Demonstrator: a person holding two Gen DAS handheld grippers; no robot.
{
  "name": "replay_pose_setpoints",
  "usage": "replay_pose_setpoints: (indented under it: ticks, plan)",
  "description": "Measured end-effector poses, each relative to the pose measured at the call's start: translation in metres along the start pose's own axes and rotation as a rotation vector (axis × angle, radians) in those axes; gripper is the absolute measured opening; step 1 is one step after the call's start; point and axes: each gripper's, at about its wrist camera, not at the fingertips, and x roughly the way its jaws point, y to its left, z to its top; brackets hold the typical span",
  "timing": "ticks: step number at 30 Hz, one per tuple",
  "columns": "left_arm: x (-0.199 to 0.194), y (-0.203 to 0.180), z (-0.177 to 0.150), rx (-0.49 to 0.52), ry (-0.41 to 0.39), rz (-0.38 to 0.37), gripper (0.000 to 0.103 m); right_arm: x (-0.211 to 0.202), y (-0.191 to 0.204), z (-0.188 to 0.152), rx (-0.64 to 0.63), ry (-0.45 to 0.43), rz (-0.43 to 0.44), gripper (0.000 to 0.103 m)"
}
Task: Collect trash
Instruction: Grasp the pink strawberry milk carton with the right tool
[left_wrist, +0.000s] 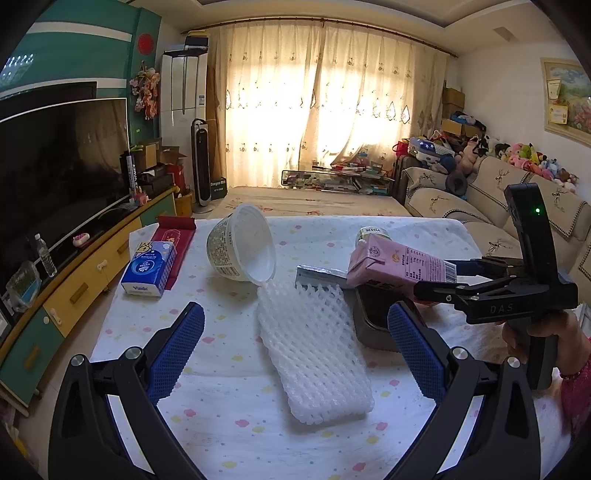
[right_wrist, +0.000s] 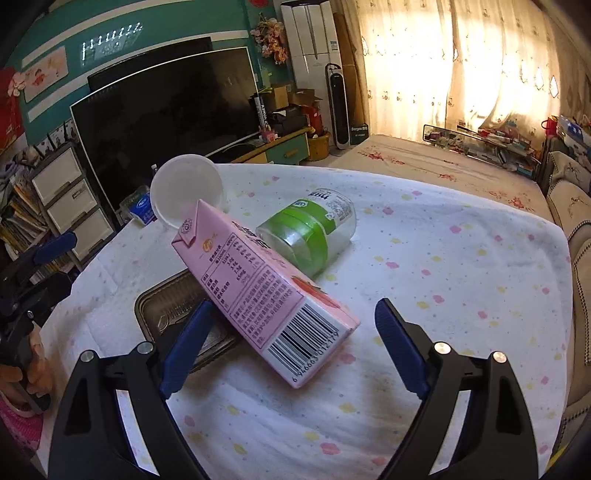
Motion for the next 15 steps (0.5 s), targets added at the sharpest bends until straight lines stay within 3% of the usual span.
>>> replay_pose_setpoints:
  ticks: [5, 7, 10, 15]
  plan:
    - [0.001, -0.001, -0.001, 0.003, 0.008, 0.001, 0.098, 0.003, 0.000, -0.001, -0.007, 0.004, 0.007, 0.069]
    - [0.002, -0.001, -0.001, 0.004, 0.006, 0.001, 0.098, 0.004, 0.004, -0.003, -0.023, 0.021, 0.008, 0.054]
    - [0.001, 0.000, -0.001, 0.003, 0.002, 0.002, 0.098, -0.001, 0.013, -0.007, -0.057, 0.022, -0.013, 0.047]
    - [-0.003, 0.002, 0.001, -0.007, -0.015, -0.002, 0.098, -0.039, 0.018, -0.007, -0.013, -0.067, 0.073, 0.042]
